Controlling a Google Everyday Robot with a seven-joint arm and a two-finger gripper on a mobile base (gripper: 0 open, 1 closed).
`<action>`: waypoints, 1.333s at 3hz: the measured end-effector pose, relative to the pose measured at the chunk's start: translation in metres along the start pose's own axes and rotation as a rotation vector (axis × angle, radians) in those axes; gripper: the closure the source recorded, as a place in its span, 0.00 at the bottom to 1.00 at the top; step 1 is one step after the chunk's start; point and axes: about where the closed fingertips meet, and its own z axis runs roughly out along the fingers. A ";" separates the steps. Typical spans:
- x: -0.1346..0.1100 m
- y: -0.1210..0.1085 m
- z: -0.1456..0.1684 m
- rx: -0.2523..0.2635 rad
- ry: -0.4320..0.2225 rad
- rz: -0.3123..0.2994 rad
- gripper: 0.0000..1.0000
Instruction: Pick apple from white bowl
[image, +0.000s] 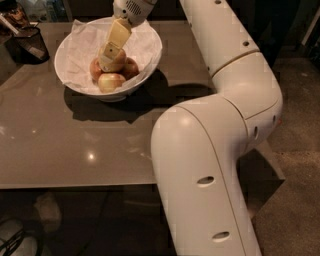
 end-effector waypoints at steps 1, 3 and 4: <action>0.002 -0.002 0.010 -0.024 -0.014 0.007 0.17; 0.003 -0.006 0.023 -0.055 -0.035 0.016 0.16; 0.006 -0.007 0.028 -0.068 -0.043 0.027 0.17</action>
Offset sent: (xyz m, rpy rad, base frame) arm -0.0017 -0.0141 -0.0157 -0.0473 0.1355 0.0854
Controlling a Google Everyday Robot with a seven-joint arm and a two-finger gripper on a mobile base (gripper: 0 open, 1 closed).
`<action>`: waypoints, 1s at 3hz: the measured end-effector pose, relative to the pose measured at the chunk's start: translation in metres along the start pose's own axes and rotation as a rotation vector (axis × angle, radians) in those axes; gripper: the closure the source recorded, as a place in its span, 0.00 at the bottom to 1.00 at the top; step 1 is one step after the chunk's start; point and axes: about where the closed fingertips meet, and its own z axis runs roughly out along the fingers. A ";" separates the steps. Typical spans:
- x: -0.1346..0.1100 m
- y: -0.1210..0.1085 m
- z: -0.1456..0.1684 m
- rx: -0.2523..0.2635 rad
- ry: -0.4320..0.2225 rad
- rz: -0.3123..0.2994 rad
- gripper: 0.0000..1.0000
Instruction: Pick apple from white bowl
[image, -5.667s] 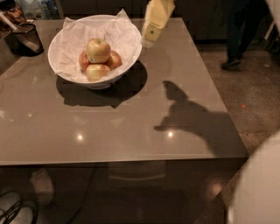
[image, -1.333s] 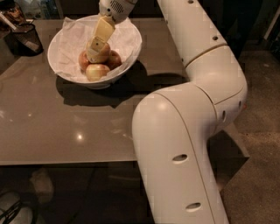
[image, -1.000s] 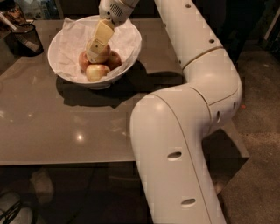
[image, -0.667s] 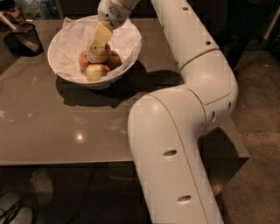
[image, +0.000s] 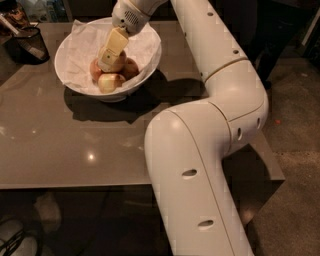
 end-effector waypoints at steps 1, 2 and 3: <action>0.003 -0.001 0.003 -0.010 -0.005 0.008 0.17; 0.004 -0.001 0.007 -0.020 -0.006 0.009 0.17; 0.005 -0.001 0.010 -0.027 -0.008 0.010 0.17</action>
Offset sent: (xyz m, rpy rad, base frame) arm -0.0150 -0.0243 -0.0058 -0.0739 0.0915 0.0706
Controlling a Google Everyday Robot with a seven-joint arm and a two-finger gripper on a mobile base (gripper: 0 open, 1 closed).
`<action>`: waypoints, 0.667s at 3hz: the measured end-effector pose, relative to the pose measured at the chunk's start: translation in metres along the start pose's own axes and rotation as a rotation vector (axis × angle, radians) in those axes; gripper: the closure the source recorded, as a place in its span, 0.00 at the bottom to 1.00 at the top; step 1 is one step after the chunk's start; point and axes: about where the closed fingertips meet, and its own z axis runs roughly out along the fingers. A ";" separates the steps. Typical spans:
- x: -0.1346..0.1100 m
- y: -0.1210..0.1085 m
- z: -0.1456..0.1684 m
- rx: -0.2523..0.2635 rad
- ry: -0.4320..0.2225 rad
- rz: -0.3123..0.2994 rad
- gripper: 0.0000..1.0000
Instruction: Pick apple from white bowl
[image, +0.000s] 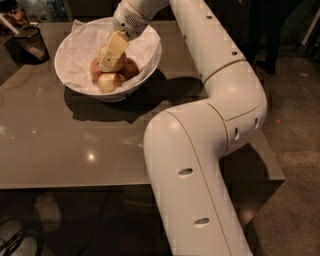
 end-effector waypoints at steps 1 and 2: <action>0.004 -0.002 0.003 -0.009 -0.006 0.008 0.18; 0.009 -0.004 0.005 -0.010 -0.011 0.022 0.35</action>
Offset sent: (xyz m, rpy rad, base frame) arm -0.0100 -0.0314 -0.0136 -0.0525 0.0890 0.0324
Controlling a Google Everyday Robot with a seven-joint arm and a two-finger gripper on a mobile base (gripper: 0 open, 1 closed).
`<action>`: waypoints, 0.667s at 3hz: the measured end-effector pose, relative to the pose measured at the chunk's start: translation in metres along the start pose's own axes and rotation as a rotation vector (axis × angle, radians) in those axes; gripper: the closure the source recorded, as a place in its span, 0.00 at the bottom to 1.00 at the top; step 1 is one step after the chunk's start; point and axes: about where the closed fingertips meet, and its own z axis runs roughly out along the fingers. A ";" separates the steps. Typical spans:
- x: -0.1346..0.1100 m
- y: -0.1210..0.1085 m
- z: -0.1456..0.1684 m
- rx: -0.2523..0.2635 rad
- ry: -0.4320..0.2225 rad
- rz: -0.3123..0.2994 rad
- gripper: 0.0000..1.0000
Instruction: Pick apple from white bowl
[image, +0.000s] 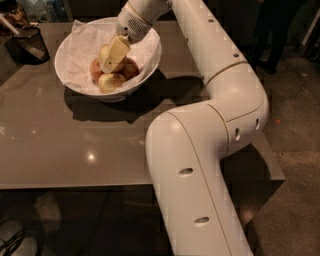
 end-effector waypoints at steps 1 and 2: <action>0.000 0.000 0.000 0.000 0.000 0.000 0.59; 0.000 0.000 0.000 0.000 0.000 0.000 0.82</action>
Offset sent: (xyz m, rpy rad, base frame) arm 0.0000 0.0000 0.0000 0.0000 0.0000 0.0000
